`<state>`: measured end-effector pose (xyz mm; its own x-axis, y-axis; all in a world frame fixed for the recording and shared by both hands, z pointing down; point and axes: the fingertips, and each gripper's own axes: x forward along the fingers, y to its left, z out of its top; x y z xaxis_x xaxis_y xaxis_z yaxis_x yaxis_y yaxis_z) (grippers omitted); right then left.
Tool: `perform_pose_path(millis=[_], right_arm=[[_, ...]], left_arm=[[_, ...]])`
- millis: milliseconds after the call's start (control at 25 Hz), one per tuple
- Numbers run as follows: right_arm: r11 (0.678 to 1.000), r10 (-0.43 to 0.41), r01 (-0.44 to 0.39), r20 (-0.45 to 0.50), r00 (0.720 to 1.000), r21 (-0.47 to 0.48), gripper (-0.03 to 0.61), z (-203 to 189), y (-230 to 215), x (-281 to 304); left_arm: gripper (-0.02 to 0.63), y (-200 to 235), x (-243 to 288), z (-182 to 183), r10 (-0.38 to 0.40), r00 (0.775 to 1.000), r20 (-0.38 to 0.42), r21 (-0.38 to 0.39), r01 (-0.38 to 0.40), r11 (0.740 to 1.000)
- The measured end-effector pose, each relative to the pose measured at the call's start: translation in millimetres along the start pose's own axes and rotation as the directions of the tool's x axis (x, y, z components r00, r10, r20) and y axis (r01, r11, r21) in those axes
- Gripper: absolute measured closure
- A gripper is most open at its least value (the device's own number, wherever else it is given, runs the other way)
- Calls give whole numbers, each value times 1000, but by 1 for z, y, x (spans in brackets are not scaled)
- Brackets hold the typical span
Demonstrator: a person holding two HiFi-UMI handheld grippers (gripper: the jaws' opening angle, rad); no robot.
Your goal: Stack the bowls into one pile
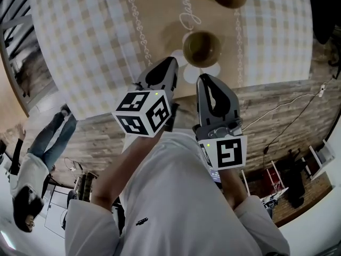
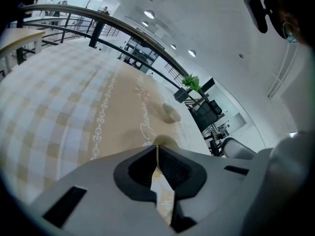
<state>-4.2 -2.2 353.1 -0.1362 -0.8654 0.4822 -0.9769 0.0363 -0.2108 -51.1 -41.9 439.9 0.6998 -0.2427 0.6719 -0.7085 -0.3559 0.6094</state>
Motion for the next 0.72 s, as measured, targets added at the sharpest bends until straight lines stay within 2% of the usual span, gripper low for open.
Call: perform_pose_path(millis=[160,440,640,720], right_arm=[[1000,-17,17,9,1000,-14,537,16,22,5],[998,-52,53,35,998,-42,537,15,75,-36],[997,-46,49,46,998,-65,537,24,110,-34],[996,-20,23,43,999,-81,537,23,114,-30]], left_arm=[[591,7,-30,15,-30,999,24,-1,30,1000],[592,13,-101,-10,-76,995,72,7,75,997],[592,38,-128,-14,-86,993,76,-1,86,996],[592,46,-131,-16,-71,994,87,-21,74,997]])
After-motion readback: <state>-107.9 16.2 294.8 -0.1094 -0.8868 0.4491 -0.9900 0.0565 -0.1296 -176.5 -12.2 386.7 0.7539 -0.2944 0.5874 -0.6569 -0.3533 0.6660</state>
